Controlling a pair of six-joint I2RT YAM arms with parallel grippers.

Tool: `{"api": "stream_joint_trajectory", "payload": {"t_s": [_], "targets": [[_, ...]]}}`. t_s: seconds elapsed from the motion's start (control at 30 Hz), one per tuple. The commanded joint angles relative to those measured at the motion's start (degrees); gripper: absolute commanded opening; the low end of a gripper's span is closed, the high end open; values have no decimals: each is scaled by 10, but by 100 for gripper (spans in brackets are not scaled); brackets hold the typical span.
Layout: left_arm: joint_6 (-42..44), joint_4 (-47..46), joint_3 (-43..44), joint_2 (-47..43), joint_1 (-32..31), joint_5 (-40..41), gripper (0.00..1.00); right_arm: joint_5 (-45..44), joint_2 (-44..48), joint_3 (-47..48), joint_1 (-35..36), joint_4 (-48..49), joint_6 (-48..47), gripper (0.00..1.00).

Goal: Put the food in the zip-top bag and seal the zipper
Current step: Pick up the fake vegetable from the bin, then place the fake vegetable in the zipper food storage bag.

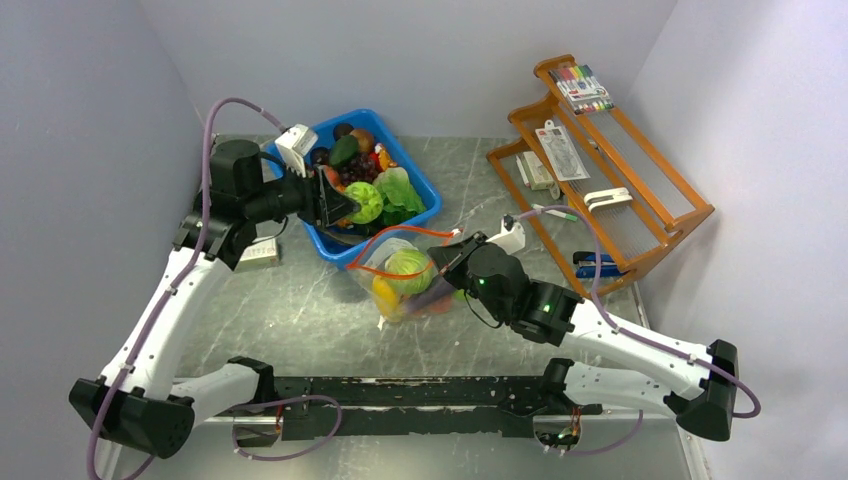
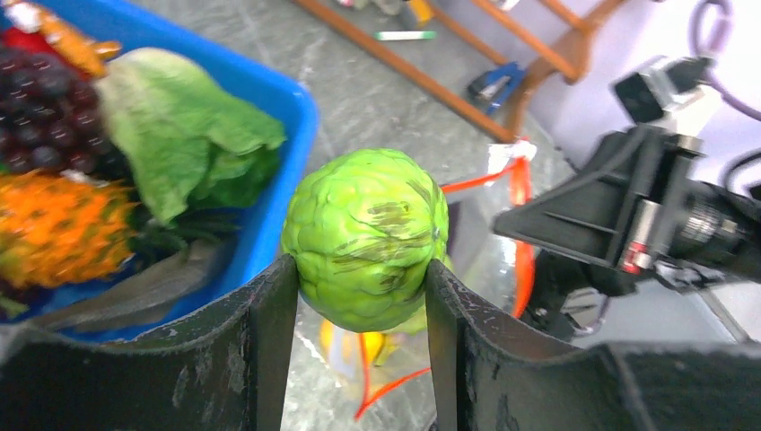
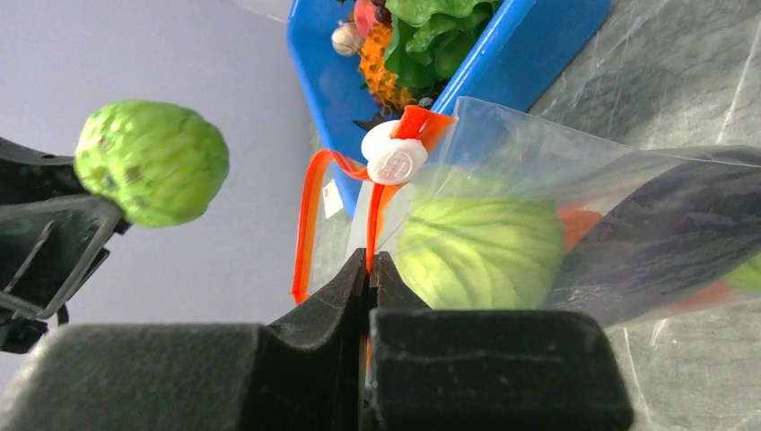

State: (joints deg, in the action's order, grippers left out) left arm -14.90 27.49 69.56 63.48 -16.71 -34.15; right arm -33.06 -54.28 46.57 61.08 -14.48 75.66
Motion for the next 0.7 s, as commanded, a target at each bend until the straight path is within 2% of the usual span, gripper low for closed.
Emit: {"api": "stream_joint_trajectory", "payload": {"t_s": [0.0,0.2,0.43,0.67], "targets": [[-39,-52,-16,-10,-2,-122,33,-19,-4,3,0,12,0,0],[-88,-109,-51,-24,-8,-202,32,-19,-8,4,0,18,-2,0],[-82,-110,-64,-14,-20,-207,31,-18,-12,6,0,18,-2,0],[-102,-156,-92,-1,-52,-206,30,-11,-9,0,0,27,-7,0]]}}
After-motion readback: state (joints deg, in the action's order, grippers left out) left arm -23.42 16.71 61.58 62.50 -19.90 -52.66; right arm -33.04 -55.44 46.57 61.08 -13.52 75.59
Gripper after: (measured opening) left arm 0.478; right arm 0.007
